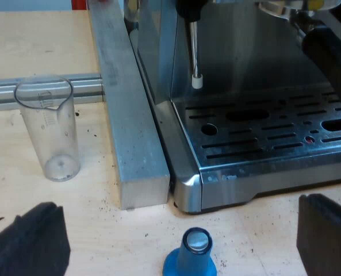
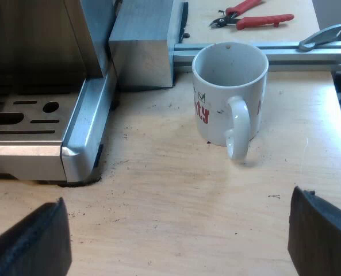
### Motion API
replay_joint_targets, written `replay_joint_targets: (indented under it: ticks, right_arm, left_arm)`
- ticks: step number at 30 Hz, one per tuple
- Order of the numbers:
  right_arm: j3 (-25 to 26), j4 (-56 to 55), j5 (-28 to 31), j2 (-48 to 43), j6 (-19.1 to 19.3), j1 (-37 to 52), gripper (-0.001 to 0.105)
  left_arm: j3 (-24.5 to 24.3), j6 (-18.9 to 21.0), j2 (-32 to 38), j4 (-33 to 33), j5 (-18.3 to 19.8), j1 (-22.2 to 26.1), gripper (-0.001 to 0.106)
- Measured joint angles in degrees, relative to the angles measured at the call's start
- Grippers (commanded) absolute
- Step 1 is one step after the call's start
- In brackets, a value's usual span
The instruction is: Place mug into machine
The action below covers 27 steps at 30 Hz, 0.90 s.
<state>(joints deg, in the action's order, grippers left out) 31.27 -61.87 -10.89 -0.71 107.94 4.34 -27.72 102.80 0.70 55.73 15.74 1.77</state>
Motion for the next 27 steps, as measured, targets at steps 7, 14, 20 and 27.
replay_joint_targets:
  ticks: [7, 14, 20, 27]
  right_arm:
    - [0.0, 0.0, 0.0, 0.0, 0.0, 0.0, 0.078]
    - [0.0, -0.15, 2.31, 0.0, -3.66, 0.0, 0.078]
    - [2.82, -2.97, 3.02, 5.78, -3.77, 0.0, 0.078]
    - [3.52, -3.19, 3.02, 16.6, -3.38, 0.0, 0.078]
  left_arm:
    - [0.24, 0.0, 0.0, -0.6, 0.0, 0.0, 0.082]
    - [0.29, 1.53, 0.0, -4.51, 5.56, -4.59, 0.082]
    - [0.29, 1.56, -2.33, -9.14, 13.54, -13.05, 0.082]
    - [0.68, 0.01, -9.23, -14.76, 18.47, -24.62, 0.082]
